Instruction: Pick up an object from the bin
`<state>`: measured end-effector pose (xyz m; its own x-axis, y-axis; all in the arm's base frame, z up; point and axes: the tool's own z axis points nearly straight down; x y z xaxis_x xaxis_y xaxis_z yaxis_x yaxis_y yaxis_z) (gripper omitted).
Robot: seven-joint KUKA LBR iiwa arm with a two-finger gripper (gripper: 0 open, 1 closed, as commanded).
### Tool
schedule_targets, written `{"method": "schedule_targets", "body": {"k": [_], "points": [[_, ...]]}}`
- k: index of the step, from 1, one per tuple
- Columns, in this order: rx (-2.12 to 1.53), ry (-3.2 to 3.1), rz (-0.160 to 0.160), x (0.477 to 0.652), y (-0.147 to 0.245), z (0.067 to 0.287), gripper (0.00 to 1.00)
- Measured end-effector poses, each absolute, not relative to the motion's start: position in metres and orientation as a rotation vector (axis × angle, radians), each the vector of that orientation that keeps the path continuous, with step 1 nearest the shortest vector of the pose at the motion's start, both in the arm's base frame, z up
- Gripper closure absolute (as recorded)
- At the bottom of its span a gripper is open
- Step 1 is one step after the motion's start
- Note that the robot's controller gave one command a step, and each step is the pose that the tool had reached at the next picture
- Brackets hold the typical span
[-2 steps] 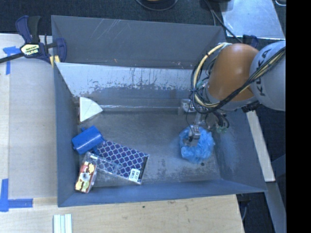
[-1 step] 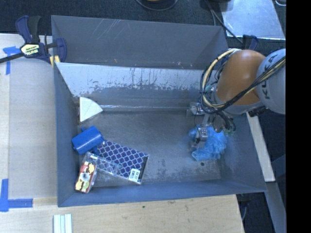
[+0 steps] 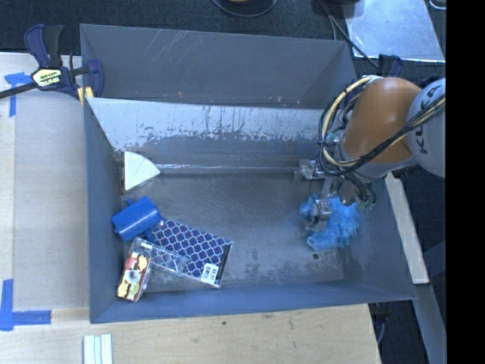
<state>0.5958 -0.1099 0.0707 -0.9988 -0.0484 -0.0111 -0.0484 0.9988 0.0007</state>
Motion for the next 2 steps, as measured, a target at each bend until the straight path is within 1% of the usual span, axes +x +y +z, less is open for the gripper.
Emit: {"method": "schedule_targets", "body": {"k": [1,2], "points": [[-0.172,3.13,0.011,0.552,-0.145,0.07,0.0],[-0.139,3.124,0.007,0.609,-0.135,0.071,1.0]]}}
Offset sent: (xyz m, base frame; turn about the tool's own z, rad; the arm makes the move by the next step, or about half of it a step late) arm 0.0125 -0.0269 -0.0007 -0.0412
